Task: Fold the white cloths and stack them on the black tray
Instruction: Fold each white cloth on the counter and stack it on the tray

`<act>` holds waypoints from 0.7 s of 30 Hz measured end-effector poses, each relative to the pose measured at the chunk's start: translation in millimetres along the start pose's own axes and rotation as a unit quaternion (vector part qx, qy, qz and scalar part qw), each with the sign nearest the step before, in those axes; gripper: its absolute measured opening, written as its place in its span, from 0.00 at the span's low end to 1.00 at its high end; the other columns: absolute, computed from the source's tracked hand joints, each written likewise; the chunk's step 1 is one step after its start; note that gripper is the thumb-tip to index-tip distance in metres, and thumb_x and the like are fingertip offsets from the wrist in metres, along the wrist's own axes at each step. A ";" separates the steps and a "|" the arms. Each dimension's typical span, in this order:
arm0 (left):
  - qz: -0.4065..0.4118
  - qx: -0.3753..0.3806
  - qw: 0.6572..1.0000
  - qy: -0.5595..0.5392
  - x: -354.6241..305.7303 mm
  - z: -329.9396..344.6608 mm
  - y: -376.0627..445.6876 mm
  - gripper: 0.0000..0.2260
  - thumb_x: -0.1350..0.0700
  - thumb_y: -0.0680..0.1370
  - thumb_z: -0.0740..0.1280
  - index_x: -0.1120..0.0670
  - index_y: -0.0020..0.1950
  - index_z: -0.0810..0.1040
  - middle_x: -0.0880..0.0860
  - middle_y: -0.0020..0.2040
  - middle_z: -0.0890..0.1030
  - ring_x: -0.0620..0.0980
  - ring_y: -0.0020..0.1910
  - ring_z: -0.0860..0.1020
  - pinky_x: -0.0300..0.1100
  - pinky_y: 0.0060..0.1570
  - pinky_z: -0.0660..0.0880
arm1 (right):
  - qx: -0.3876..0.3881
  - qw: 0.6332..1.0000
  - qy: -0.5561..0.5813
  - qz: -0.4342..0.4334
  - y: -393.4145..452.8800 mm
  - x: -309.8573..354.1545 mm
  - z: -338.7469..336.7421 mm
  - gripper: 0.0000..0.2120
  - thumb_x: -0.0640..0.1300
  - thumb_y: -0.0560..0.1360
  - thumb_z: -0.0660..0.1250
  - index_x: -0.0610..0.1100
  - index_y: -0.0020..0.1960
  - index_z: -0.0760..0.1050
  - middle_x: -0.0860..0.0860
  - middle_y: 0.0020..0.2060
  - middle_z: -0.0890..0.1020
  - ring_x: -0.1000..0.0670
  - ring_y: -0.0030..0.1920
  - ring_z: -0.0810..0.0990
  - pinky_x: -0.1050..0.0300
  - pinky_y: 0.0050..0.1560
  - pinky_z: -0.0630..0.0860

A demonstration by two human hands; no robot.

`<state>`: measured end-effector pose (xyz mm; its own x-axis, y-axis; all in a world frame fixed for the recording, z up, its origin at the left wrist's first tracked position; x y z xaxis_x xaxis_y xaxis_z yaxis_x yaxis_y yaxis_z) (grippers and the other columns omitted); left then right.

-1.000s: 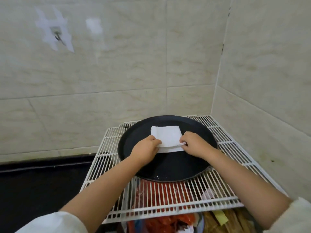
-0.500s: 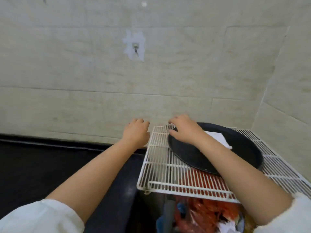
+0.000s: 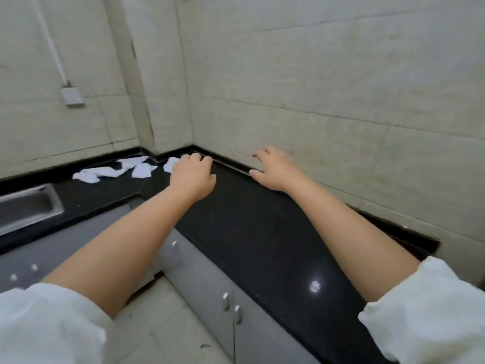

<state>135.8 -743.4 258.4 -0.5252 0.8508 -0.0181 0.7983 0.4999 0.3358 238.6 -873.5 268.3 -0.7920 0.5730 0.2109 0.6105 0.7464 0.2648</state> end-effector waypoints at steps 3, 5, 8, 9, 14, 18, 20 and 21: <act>-0.056 0.019 0.998 0.017 82.7 18.9 0.4 0.18 0.52 0.79 0.59 0.59 0.66 0.69 0.60 0.65 0.71 0.61 0.65 0.67 0.51 0.60 0.68 | 0.028 0.998 0.001 -0.049 47.9 65.4 42.9 0.24 0.49 0.77 0.60 0.43 0.70 0.62 0.42 0.69 0.65 0.41 0.69 0.64 0.45 0.68 0.65; -0.095 0.028 0.995 0.024 135.2 34.2 6.4 0.18 0.52 0.79 0.59 0.59 0.66 0.68 0.60 0.65 0.71 0.61 0.65 0.67 0.51 0.59 0.69 | 0.047 0.996 0.001 -0.081 83.4 105.2 73.7 0.25 0.49 0.76 0.60 0.44 0.71 0.61 0.43 0.69 0.65 0.41 0.69 0.64 0.45 0.68 0.66; -0.133 0.033 0.990 0.036 204.9 59.7 27.6 0.18 0.52 0.79 0.59 0.59 0.66 0.68 0.60 0.64 0.71 0.60 0.65 0.67 0.50 0.60 0.68 | 0.055 0.992 0.000 -0.115 138.6 151.8 116.0 0.24 0.49 0.77 0.60 0.44 0.70 0.61 0.44 0.69 0.65 0.42 0.69 0.65 0.46 0.66 0.64; -0.138 0.034 0.989 0.042 226.3 68.7 38.8 0.18 0.52 0.79 0.59 0.59 0.66 0.68 0.60 0.64 0.72 0.60 0.65 0.67 0.50 0.60 0.68 | 0.055 0.991 0.002 -0.121 159.4 164.3 130.4 0.24 0.50 0.77 0.60 0.44 0.70 0.61 0.44 0.69 0.65 0.42 0.69 0.65 0.46 0.66 0.64; -0.145 0.033 0.986 0.069 323.5 101.9 126.4 0.19 0.49 0.79 0.58 0.58 0.65 0.68 0.60 0.65 0.71 0.59 0.66 0.66 0.50 0.61 0.66 | 0.052 0.988 0.012 -0.142 281.2 217.2 187.2 0.25 0.50 0.77 0.60 0.44 0.71 0.61 0.44 0.69 0.66 0.42 0.69 0.65 0.46 0.67 0.64; -0.129 0.042 0.988 0.079 384.6 123.1 200.3 0.19 0.49 0.79 0.57 0.58 0.65 0.68 0.59 0.66 0.70 0.58 0.66 0.66 0.49 0.63 0.65 | 0.055 0.990 0.033 -0.129 369.0 245.1 221.0 0.24 0.48 0.76 0.60 0.43 0.71 0.62 0.43 0.69 0.67 0.42 0.68 0.66 0.46 0.66 0.65; -0.115 0.054 0.989 0.082 410.4 142.7 230.2 0.19 0.49 0.79 0.57 0.58 0.65 0.68 0.59 0.66 0.70 0.58 0.66 0.65 0.50 0.63 0.64 | 0.054 0.991 0.034 -0.121 406.1 251.5 244.1 0.23 0.48 0.76 0.59 0.42 0.70 0.63 0.43 0.69 0.67 0.43 0.68 0.66 0.47 0.66 0.65; -0.113 0.062 0.988 0.082 423.4 154.8 244.0 0.19 0.49 0.79 0.57 0.58 0.66 0.67 0.58 0.66 0.70 0.58 0.67 0.65 0.50 0.63 0.64 | 0.051 0.991 0.036 -0.116 423.5 253.4 257.0 0.23 0.47 0.77 0.59 0.41 0.69 0.64 0.44 0.68 0.68 0.43 0.68 0.67 0.47 0.66 0.65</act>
<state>153.9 -236.2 186.9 -0.7263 0.6830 0.0773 0.6804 0.6984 0.2219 295.0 -325.2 192.1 -0.9066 0.3586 0.2224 0.4048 0.8880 0.2183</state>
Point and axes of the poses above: each hand's wrist, its own y-axis towards the middle knuckle, its own z-axis out of the palm, x = y × z, the point moved 3 cm from there along y, towards the middle knuckle
